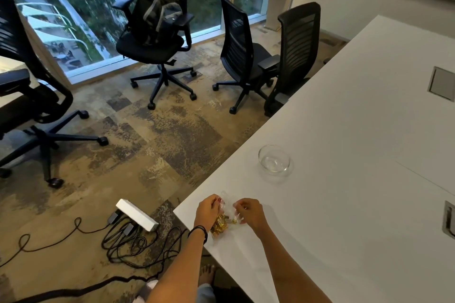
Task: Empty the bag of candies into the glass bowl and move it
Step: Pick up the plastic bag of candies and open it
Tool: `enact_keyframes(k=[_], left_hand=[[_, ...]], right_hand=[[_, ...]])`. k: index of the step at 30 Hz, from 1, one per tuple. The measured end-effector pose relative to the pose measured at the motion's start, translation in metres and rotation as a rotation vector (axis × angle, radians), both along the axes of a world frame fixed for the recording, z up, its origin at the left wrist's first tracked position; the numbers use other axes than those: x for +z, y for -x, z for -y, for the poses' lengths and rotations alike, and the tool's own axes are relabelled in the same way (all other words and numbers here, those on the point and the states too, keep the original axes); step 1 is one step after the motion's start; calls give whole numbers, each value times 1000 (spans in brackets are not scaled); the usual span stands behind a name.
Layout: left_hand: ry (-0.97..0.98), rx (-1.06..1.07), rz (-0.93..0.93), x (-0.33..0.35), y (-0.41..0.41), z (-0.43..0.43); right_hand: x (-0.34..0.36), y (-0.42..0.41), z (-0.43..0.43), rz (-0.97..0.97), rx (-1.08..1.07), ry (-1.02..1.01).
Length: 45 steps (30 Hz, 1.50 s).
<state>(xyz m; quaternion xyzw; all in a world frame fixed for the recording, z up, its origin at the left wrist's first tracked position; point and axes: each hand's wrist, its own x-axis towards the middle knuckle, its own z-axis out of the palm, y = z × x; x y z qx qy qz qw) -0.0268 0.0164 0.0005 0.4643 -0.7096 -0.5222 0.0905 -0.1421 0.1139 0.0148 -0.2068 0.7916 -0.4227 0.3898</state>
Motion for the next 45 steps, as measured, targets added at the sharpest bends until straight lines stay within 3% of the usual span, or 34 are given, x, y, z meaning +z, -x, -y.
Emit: enact_keyframes(k=[10,16,21,26,35,41,45], left_hand=[[25,-69,-88,28,59,-2],[14,-155,-216,59,116,-12],[51,-224,-350,102,175,-30],[78,-302,-467,148,233,-57],[45,-487,-617,208,290,-132],[189,-437,-669,242,294,-183],[-65,-593,-624,263,294,-208]], right_hand=[[23,29,-12,-144,-76,96],[52,69,-28,-221,-254,146],[93,114,-37,-156,-464,220],[148,153,-61,-127,-624,313],[222,179,-138,-260,-790,409],[248,177,-173,-389,-927,430],[260,177,-191,-509,-981,400]])
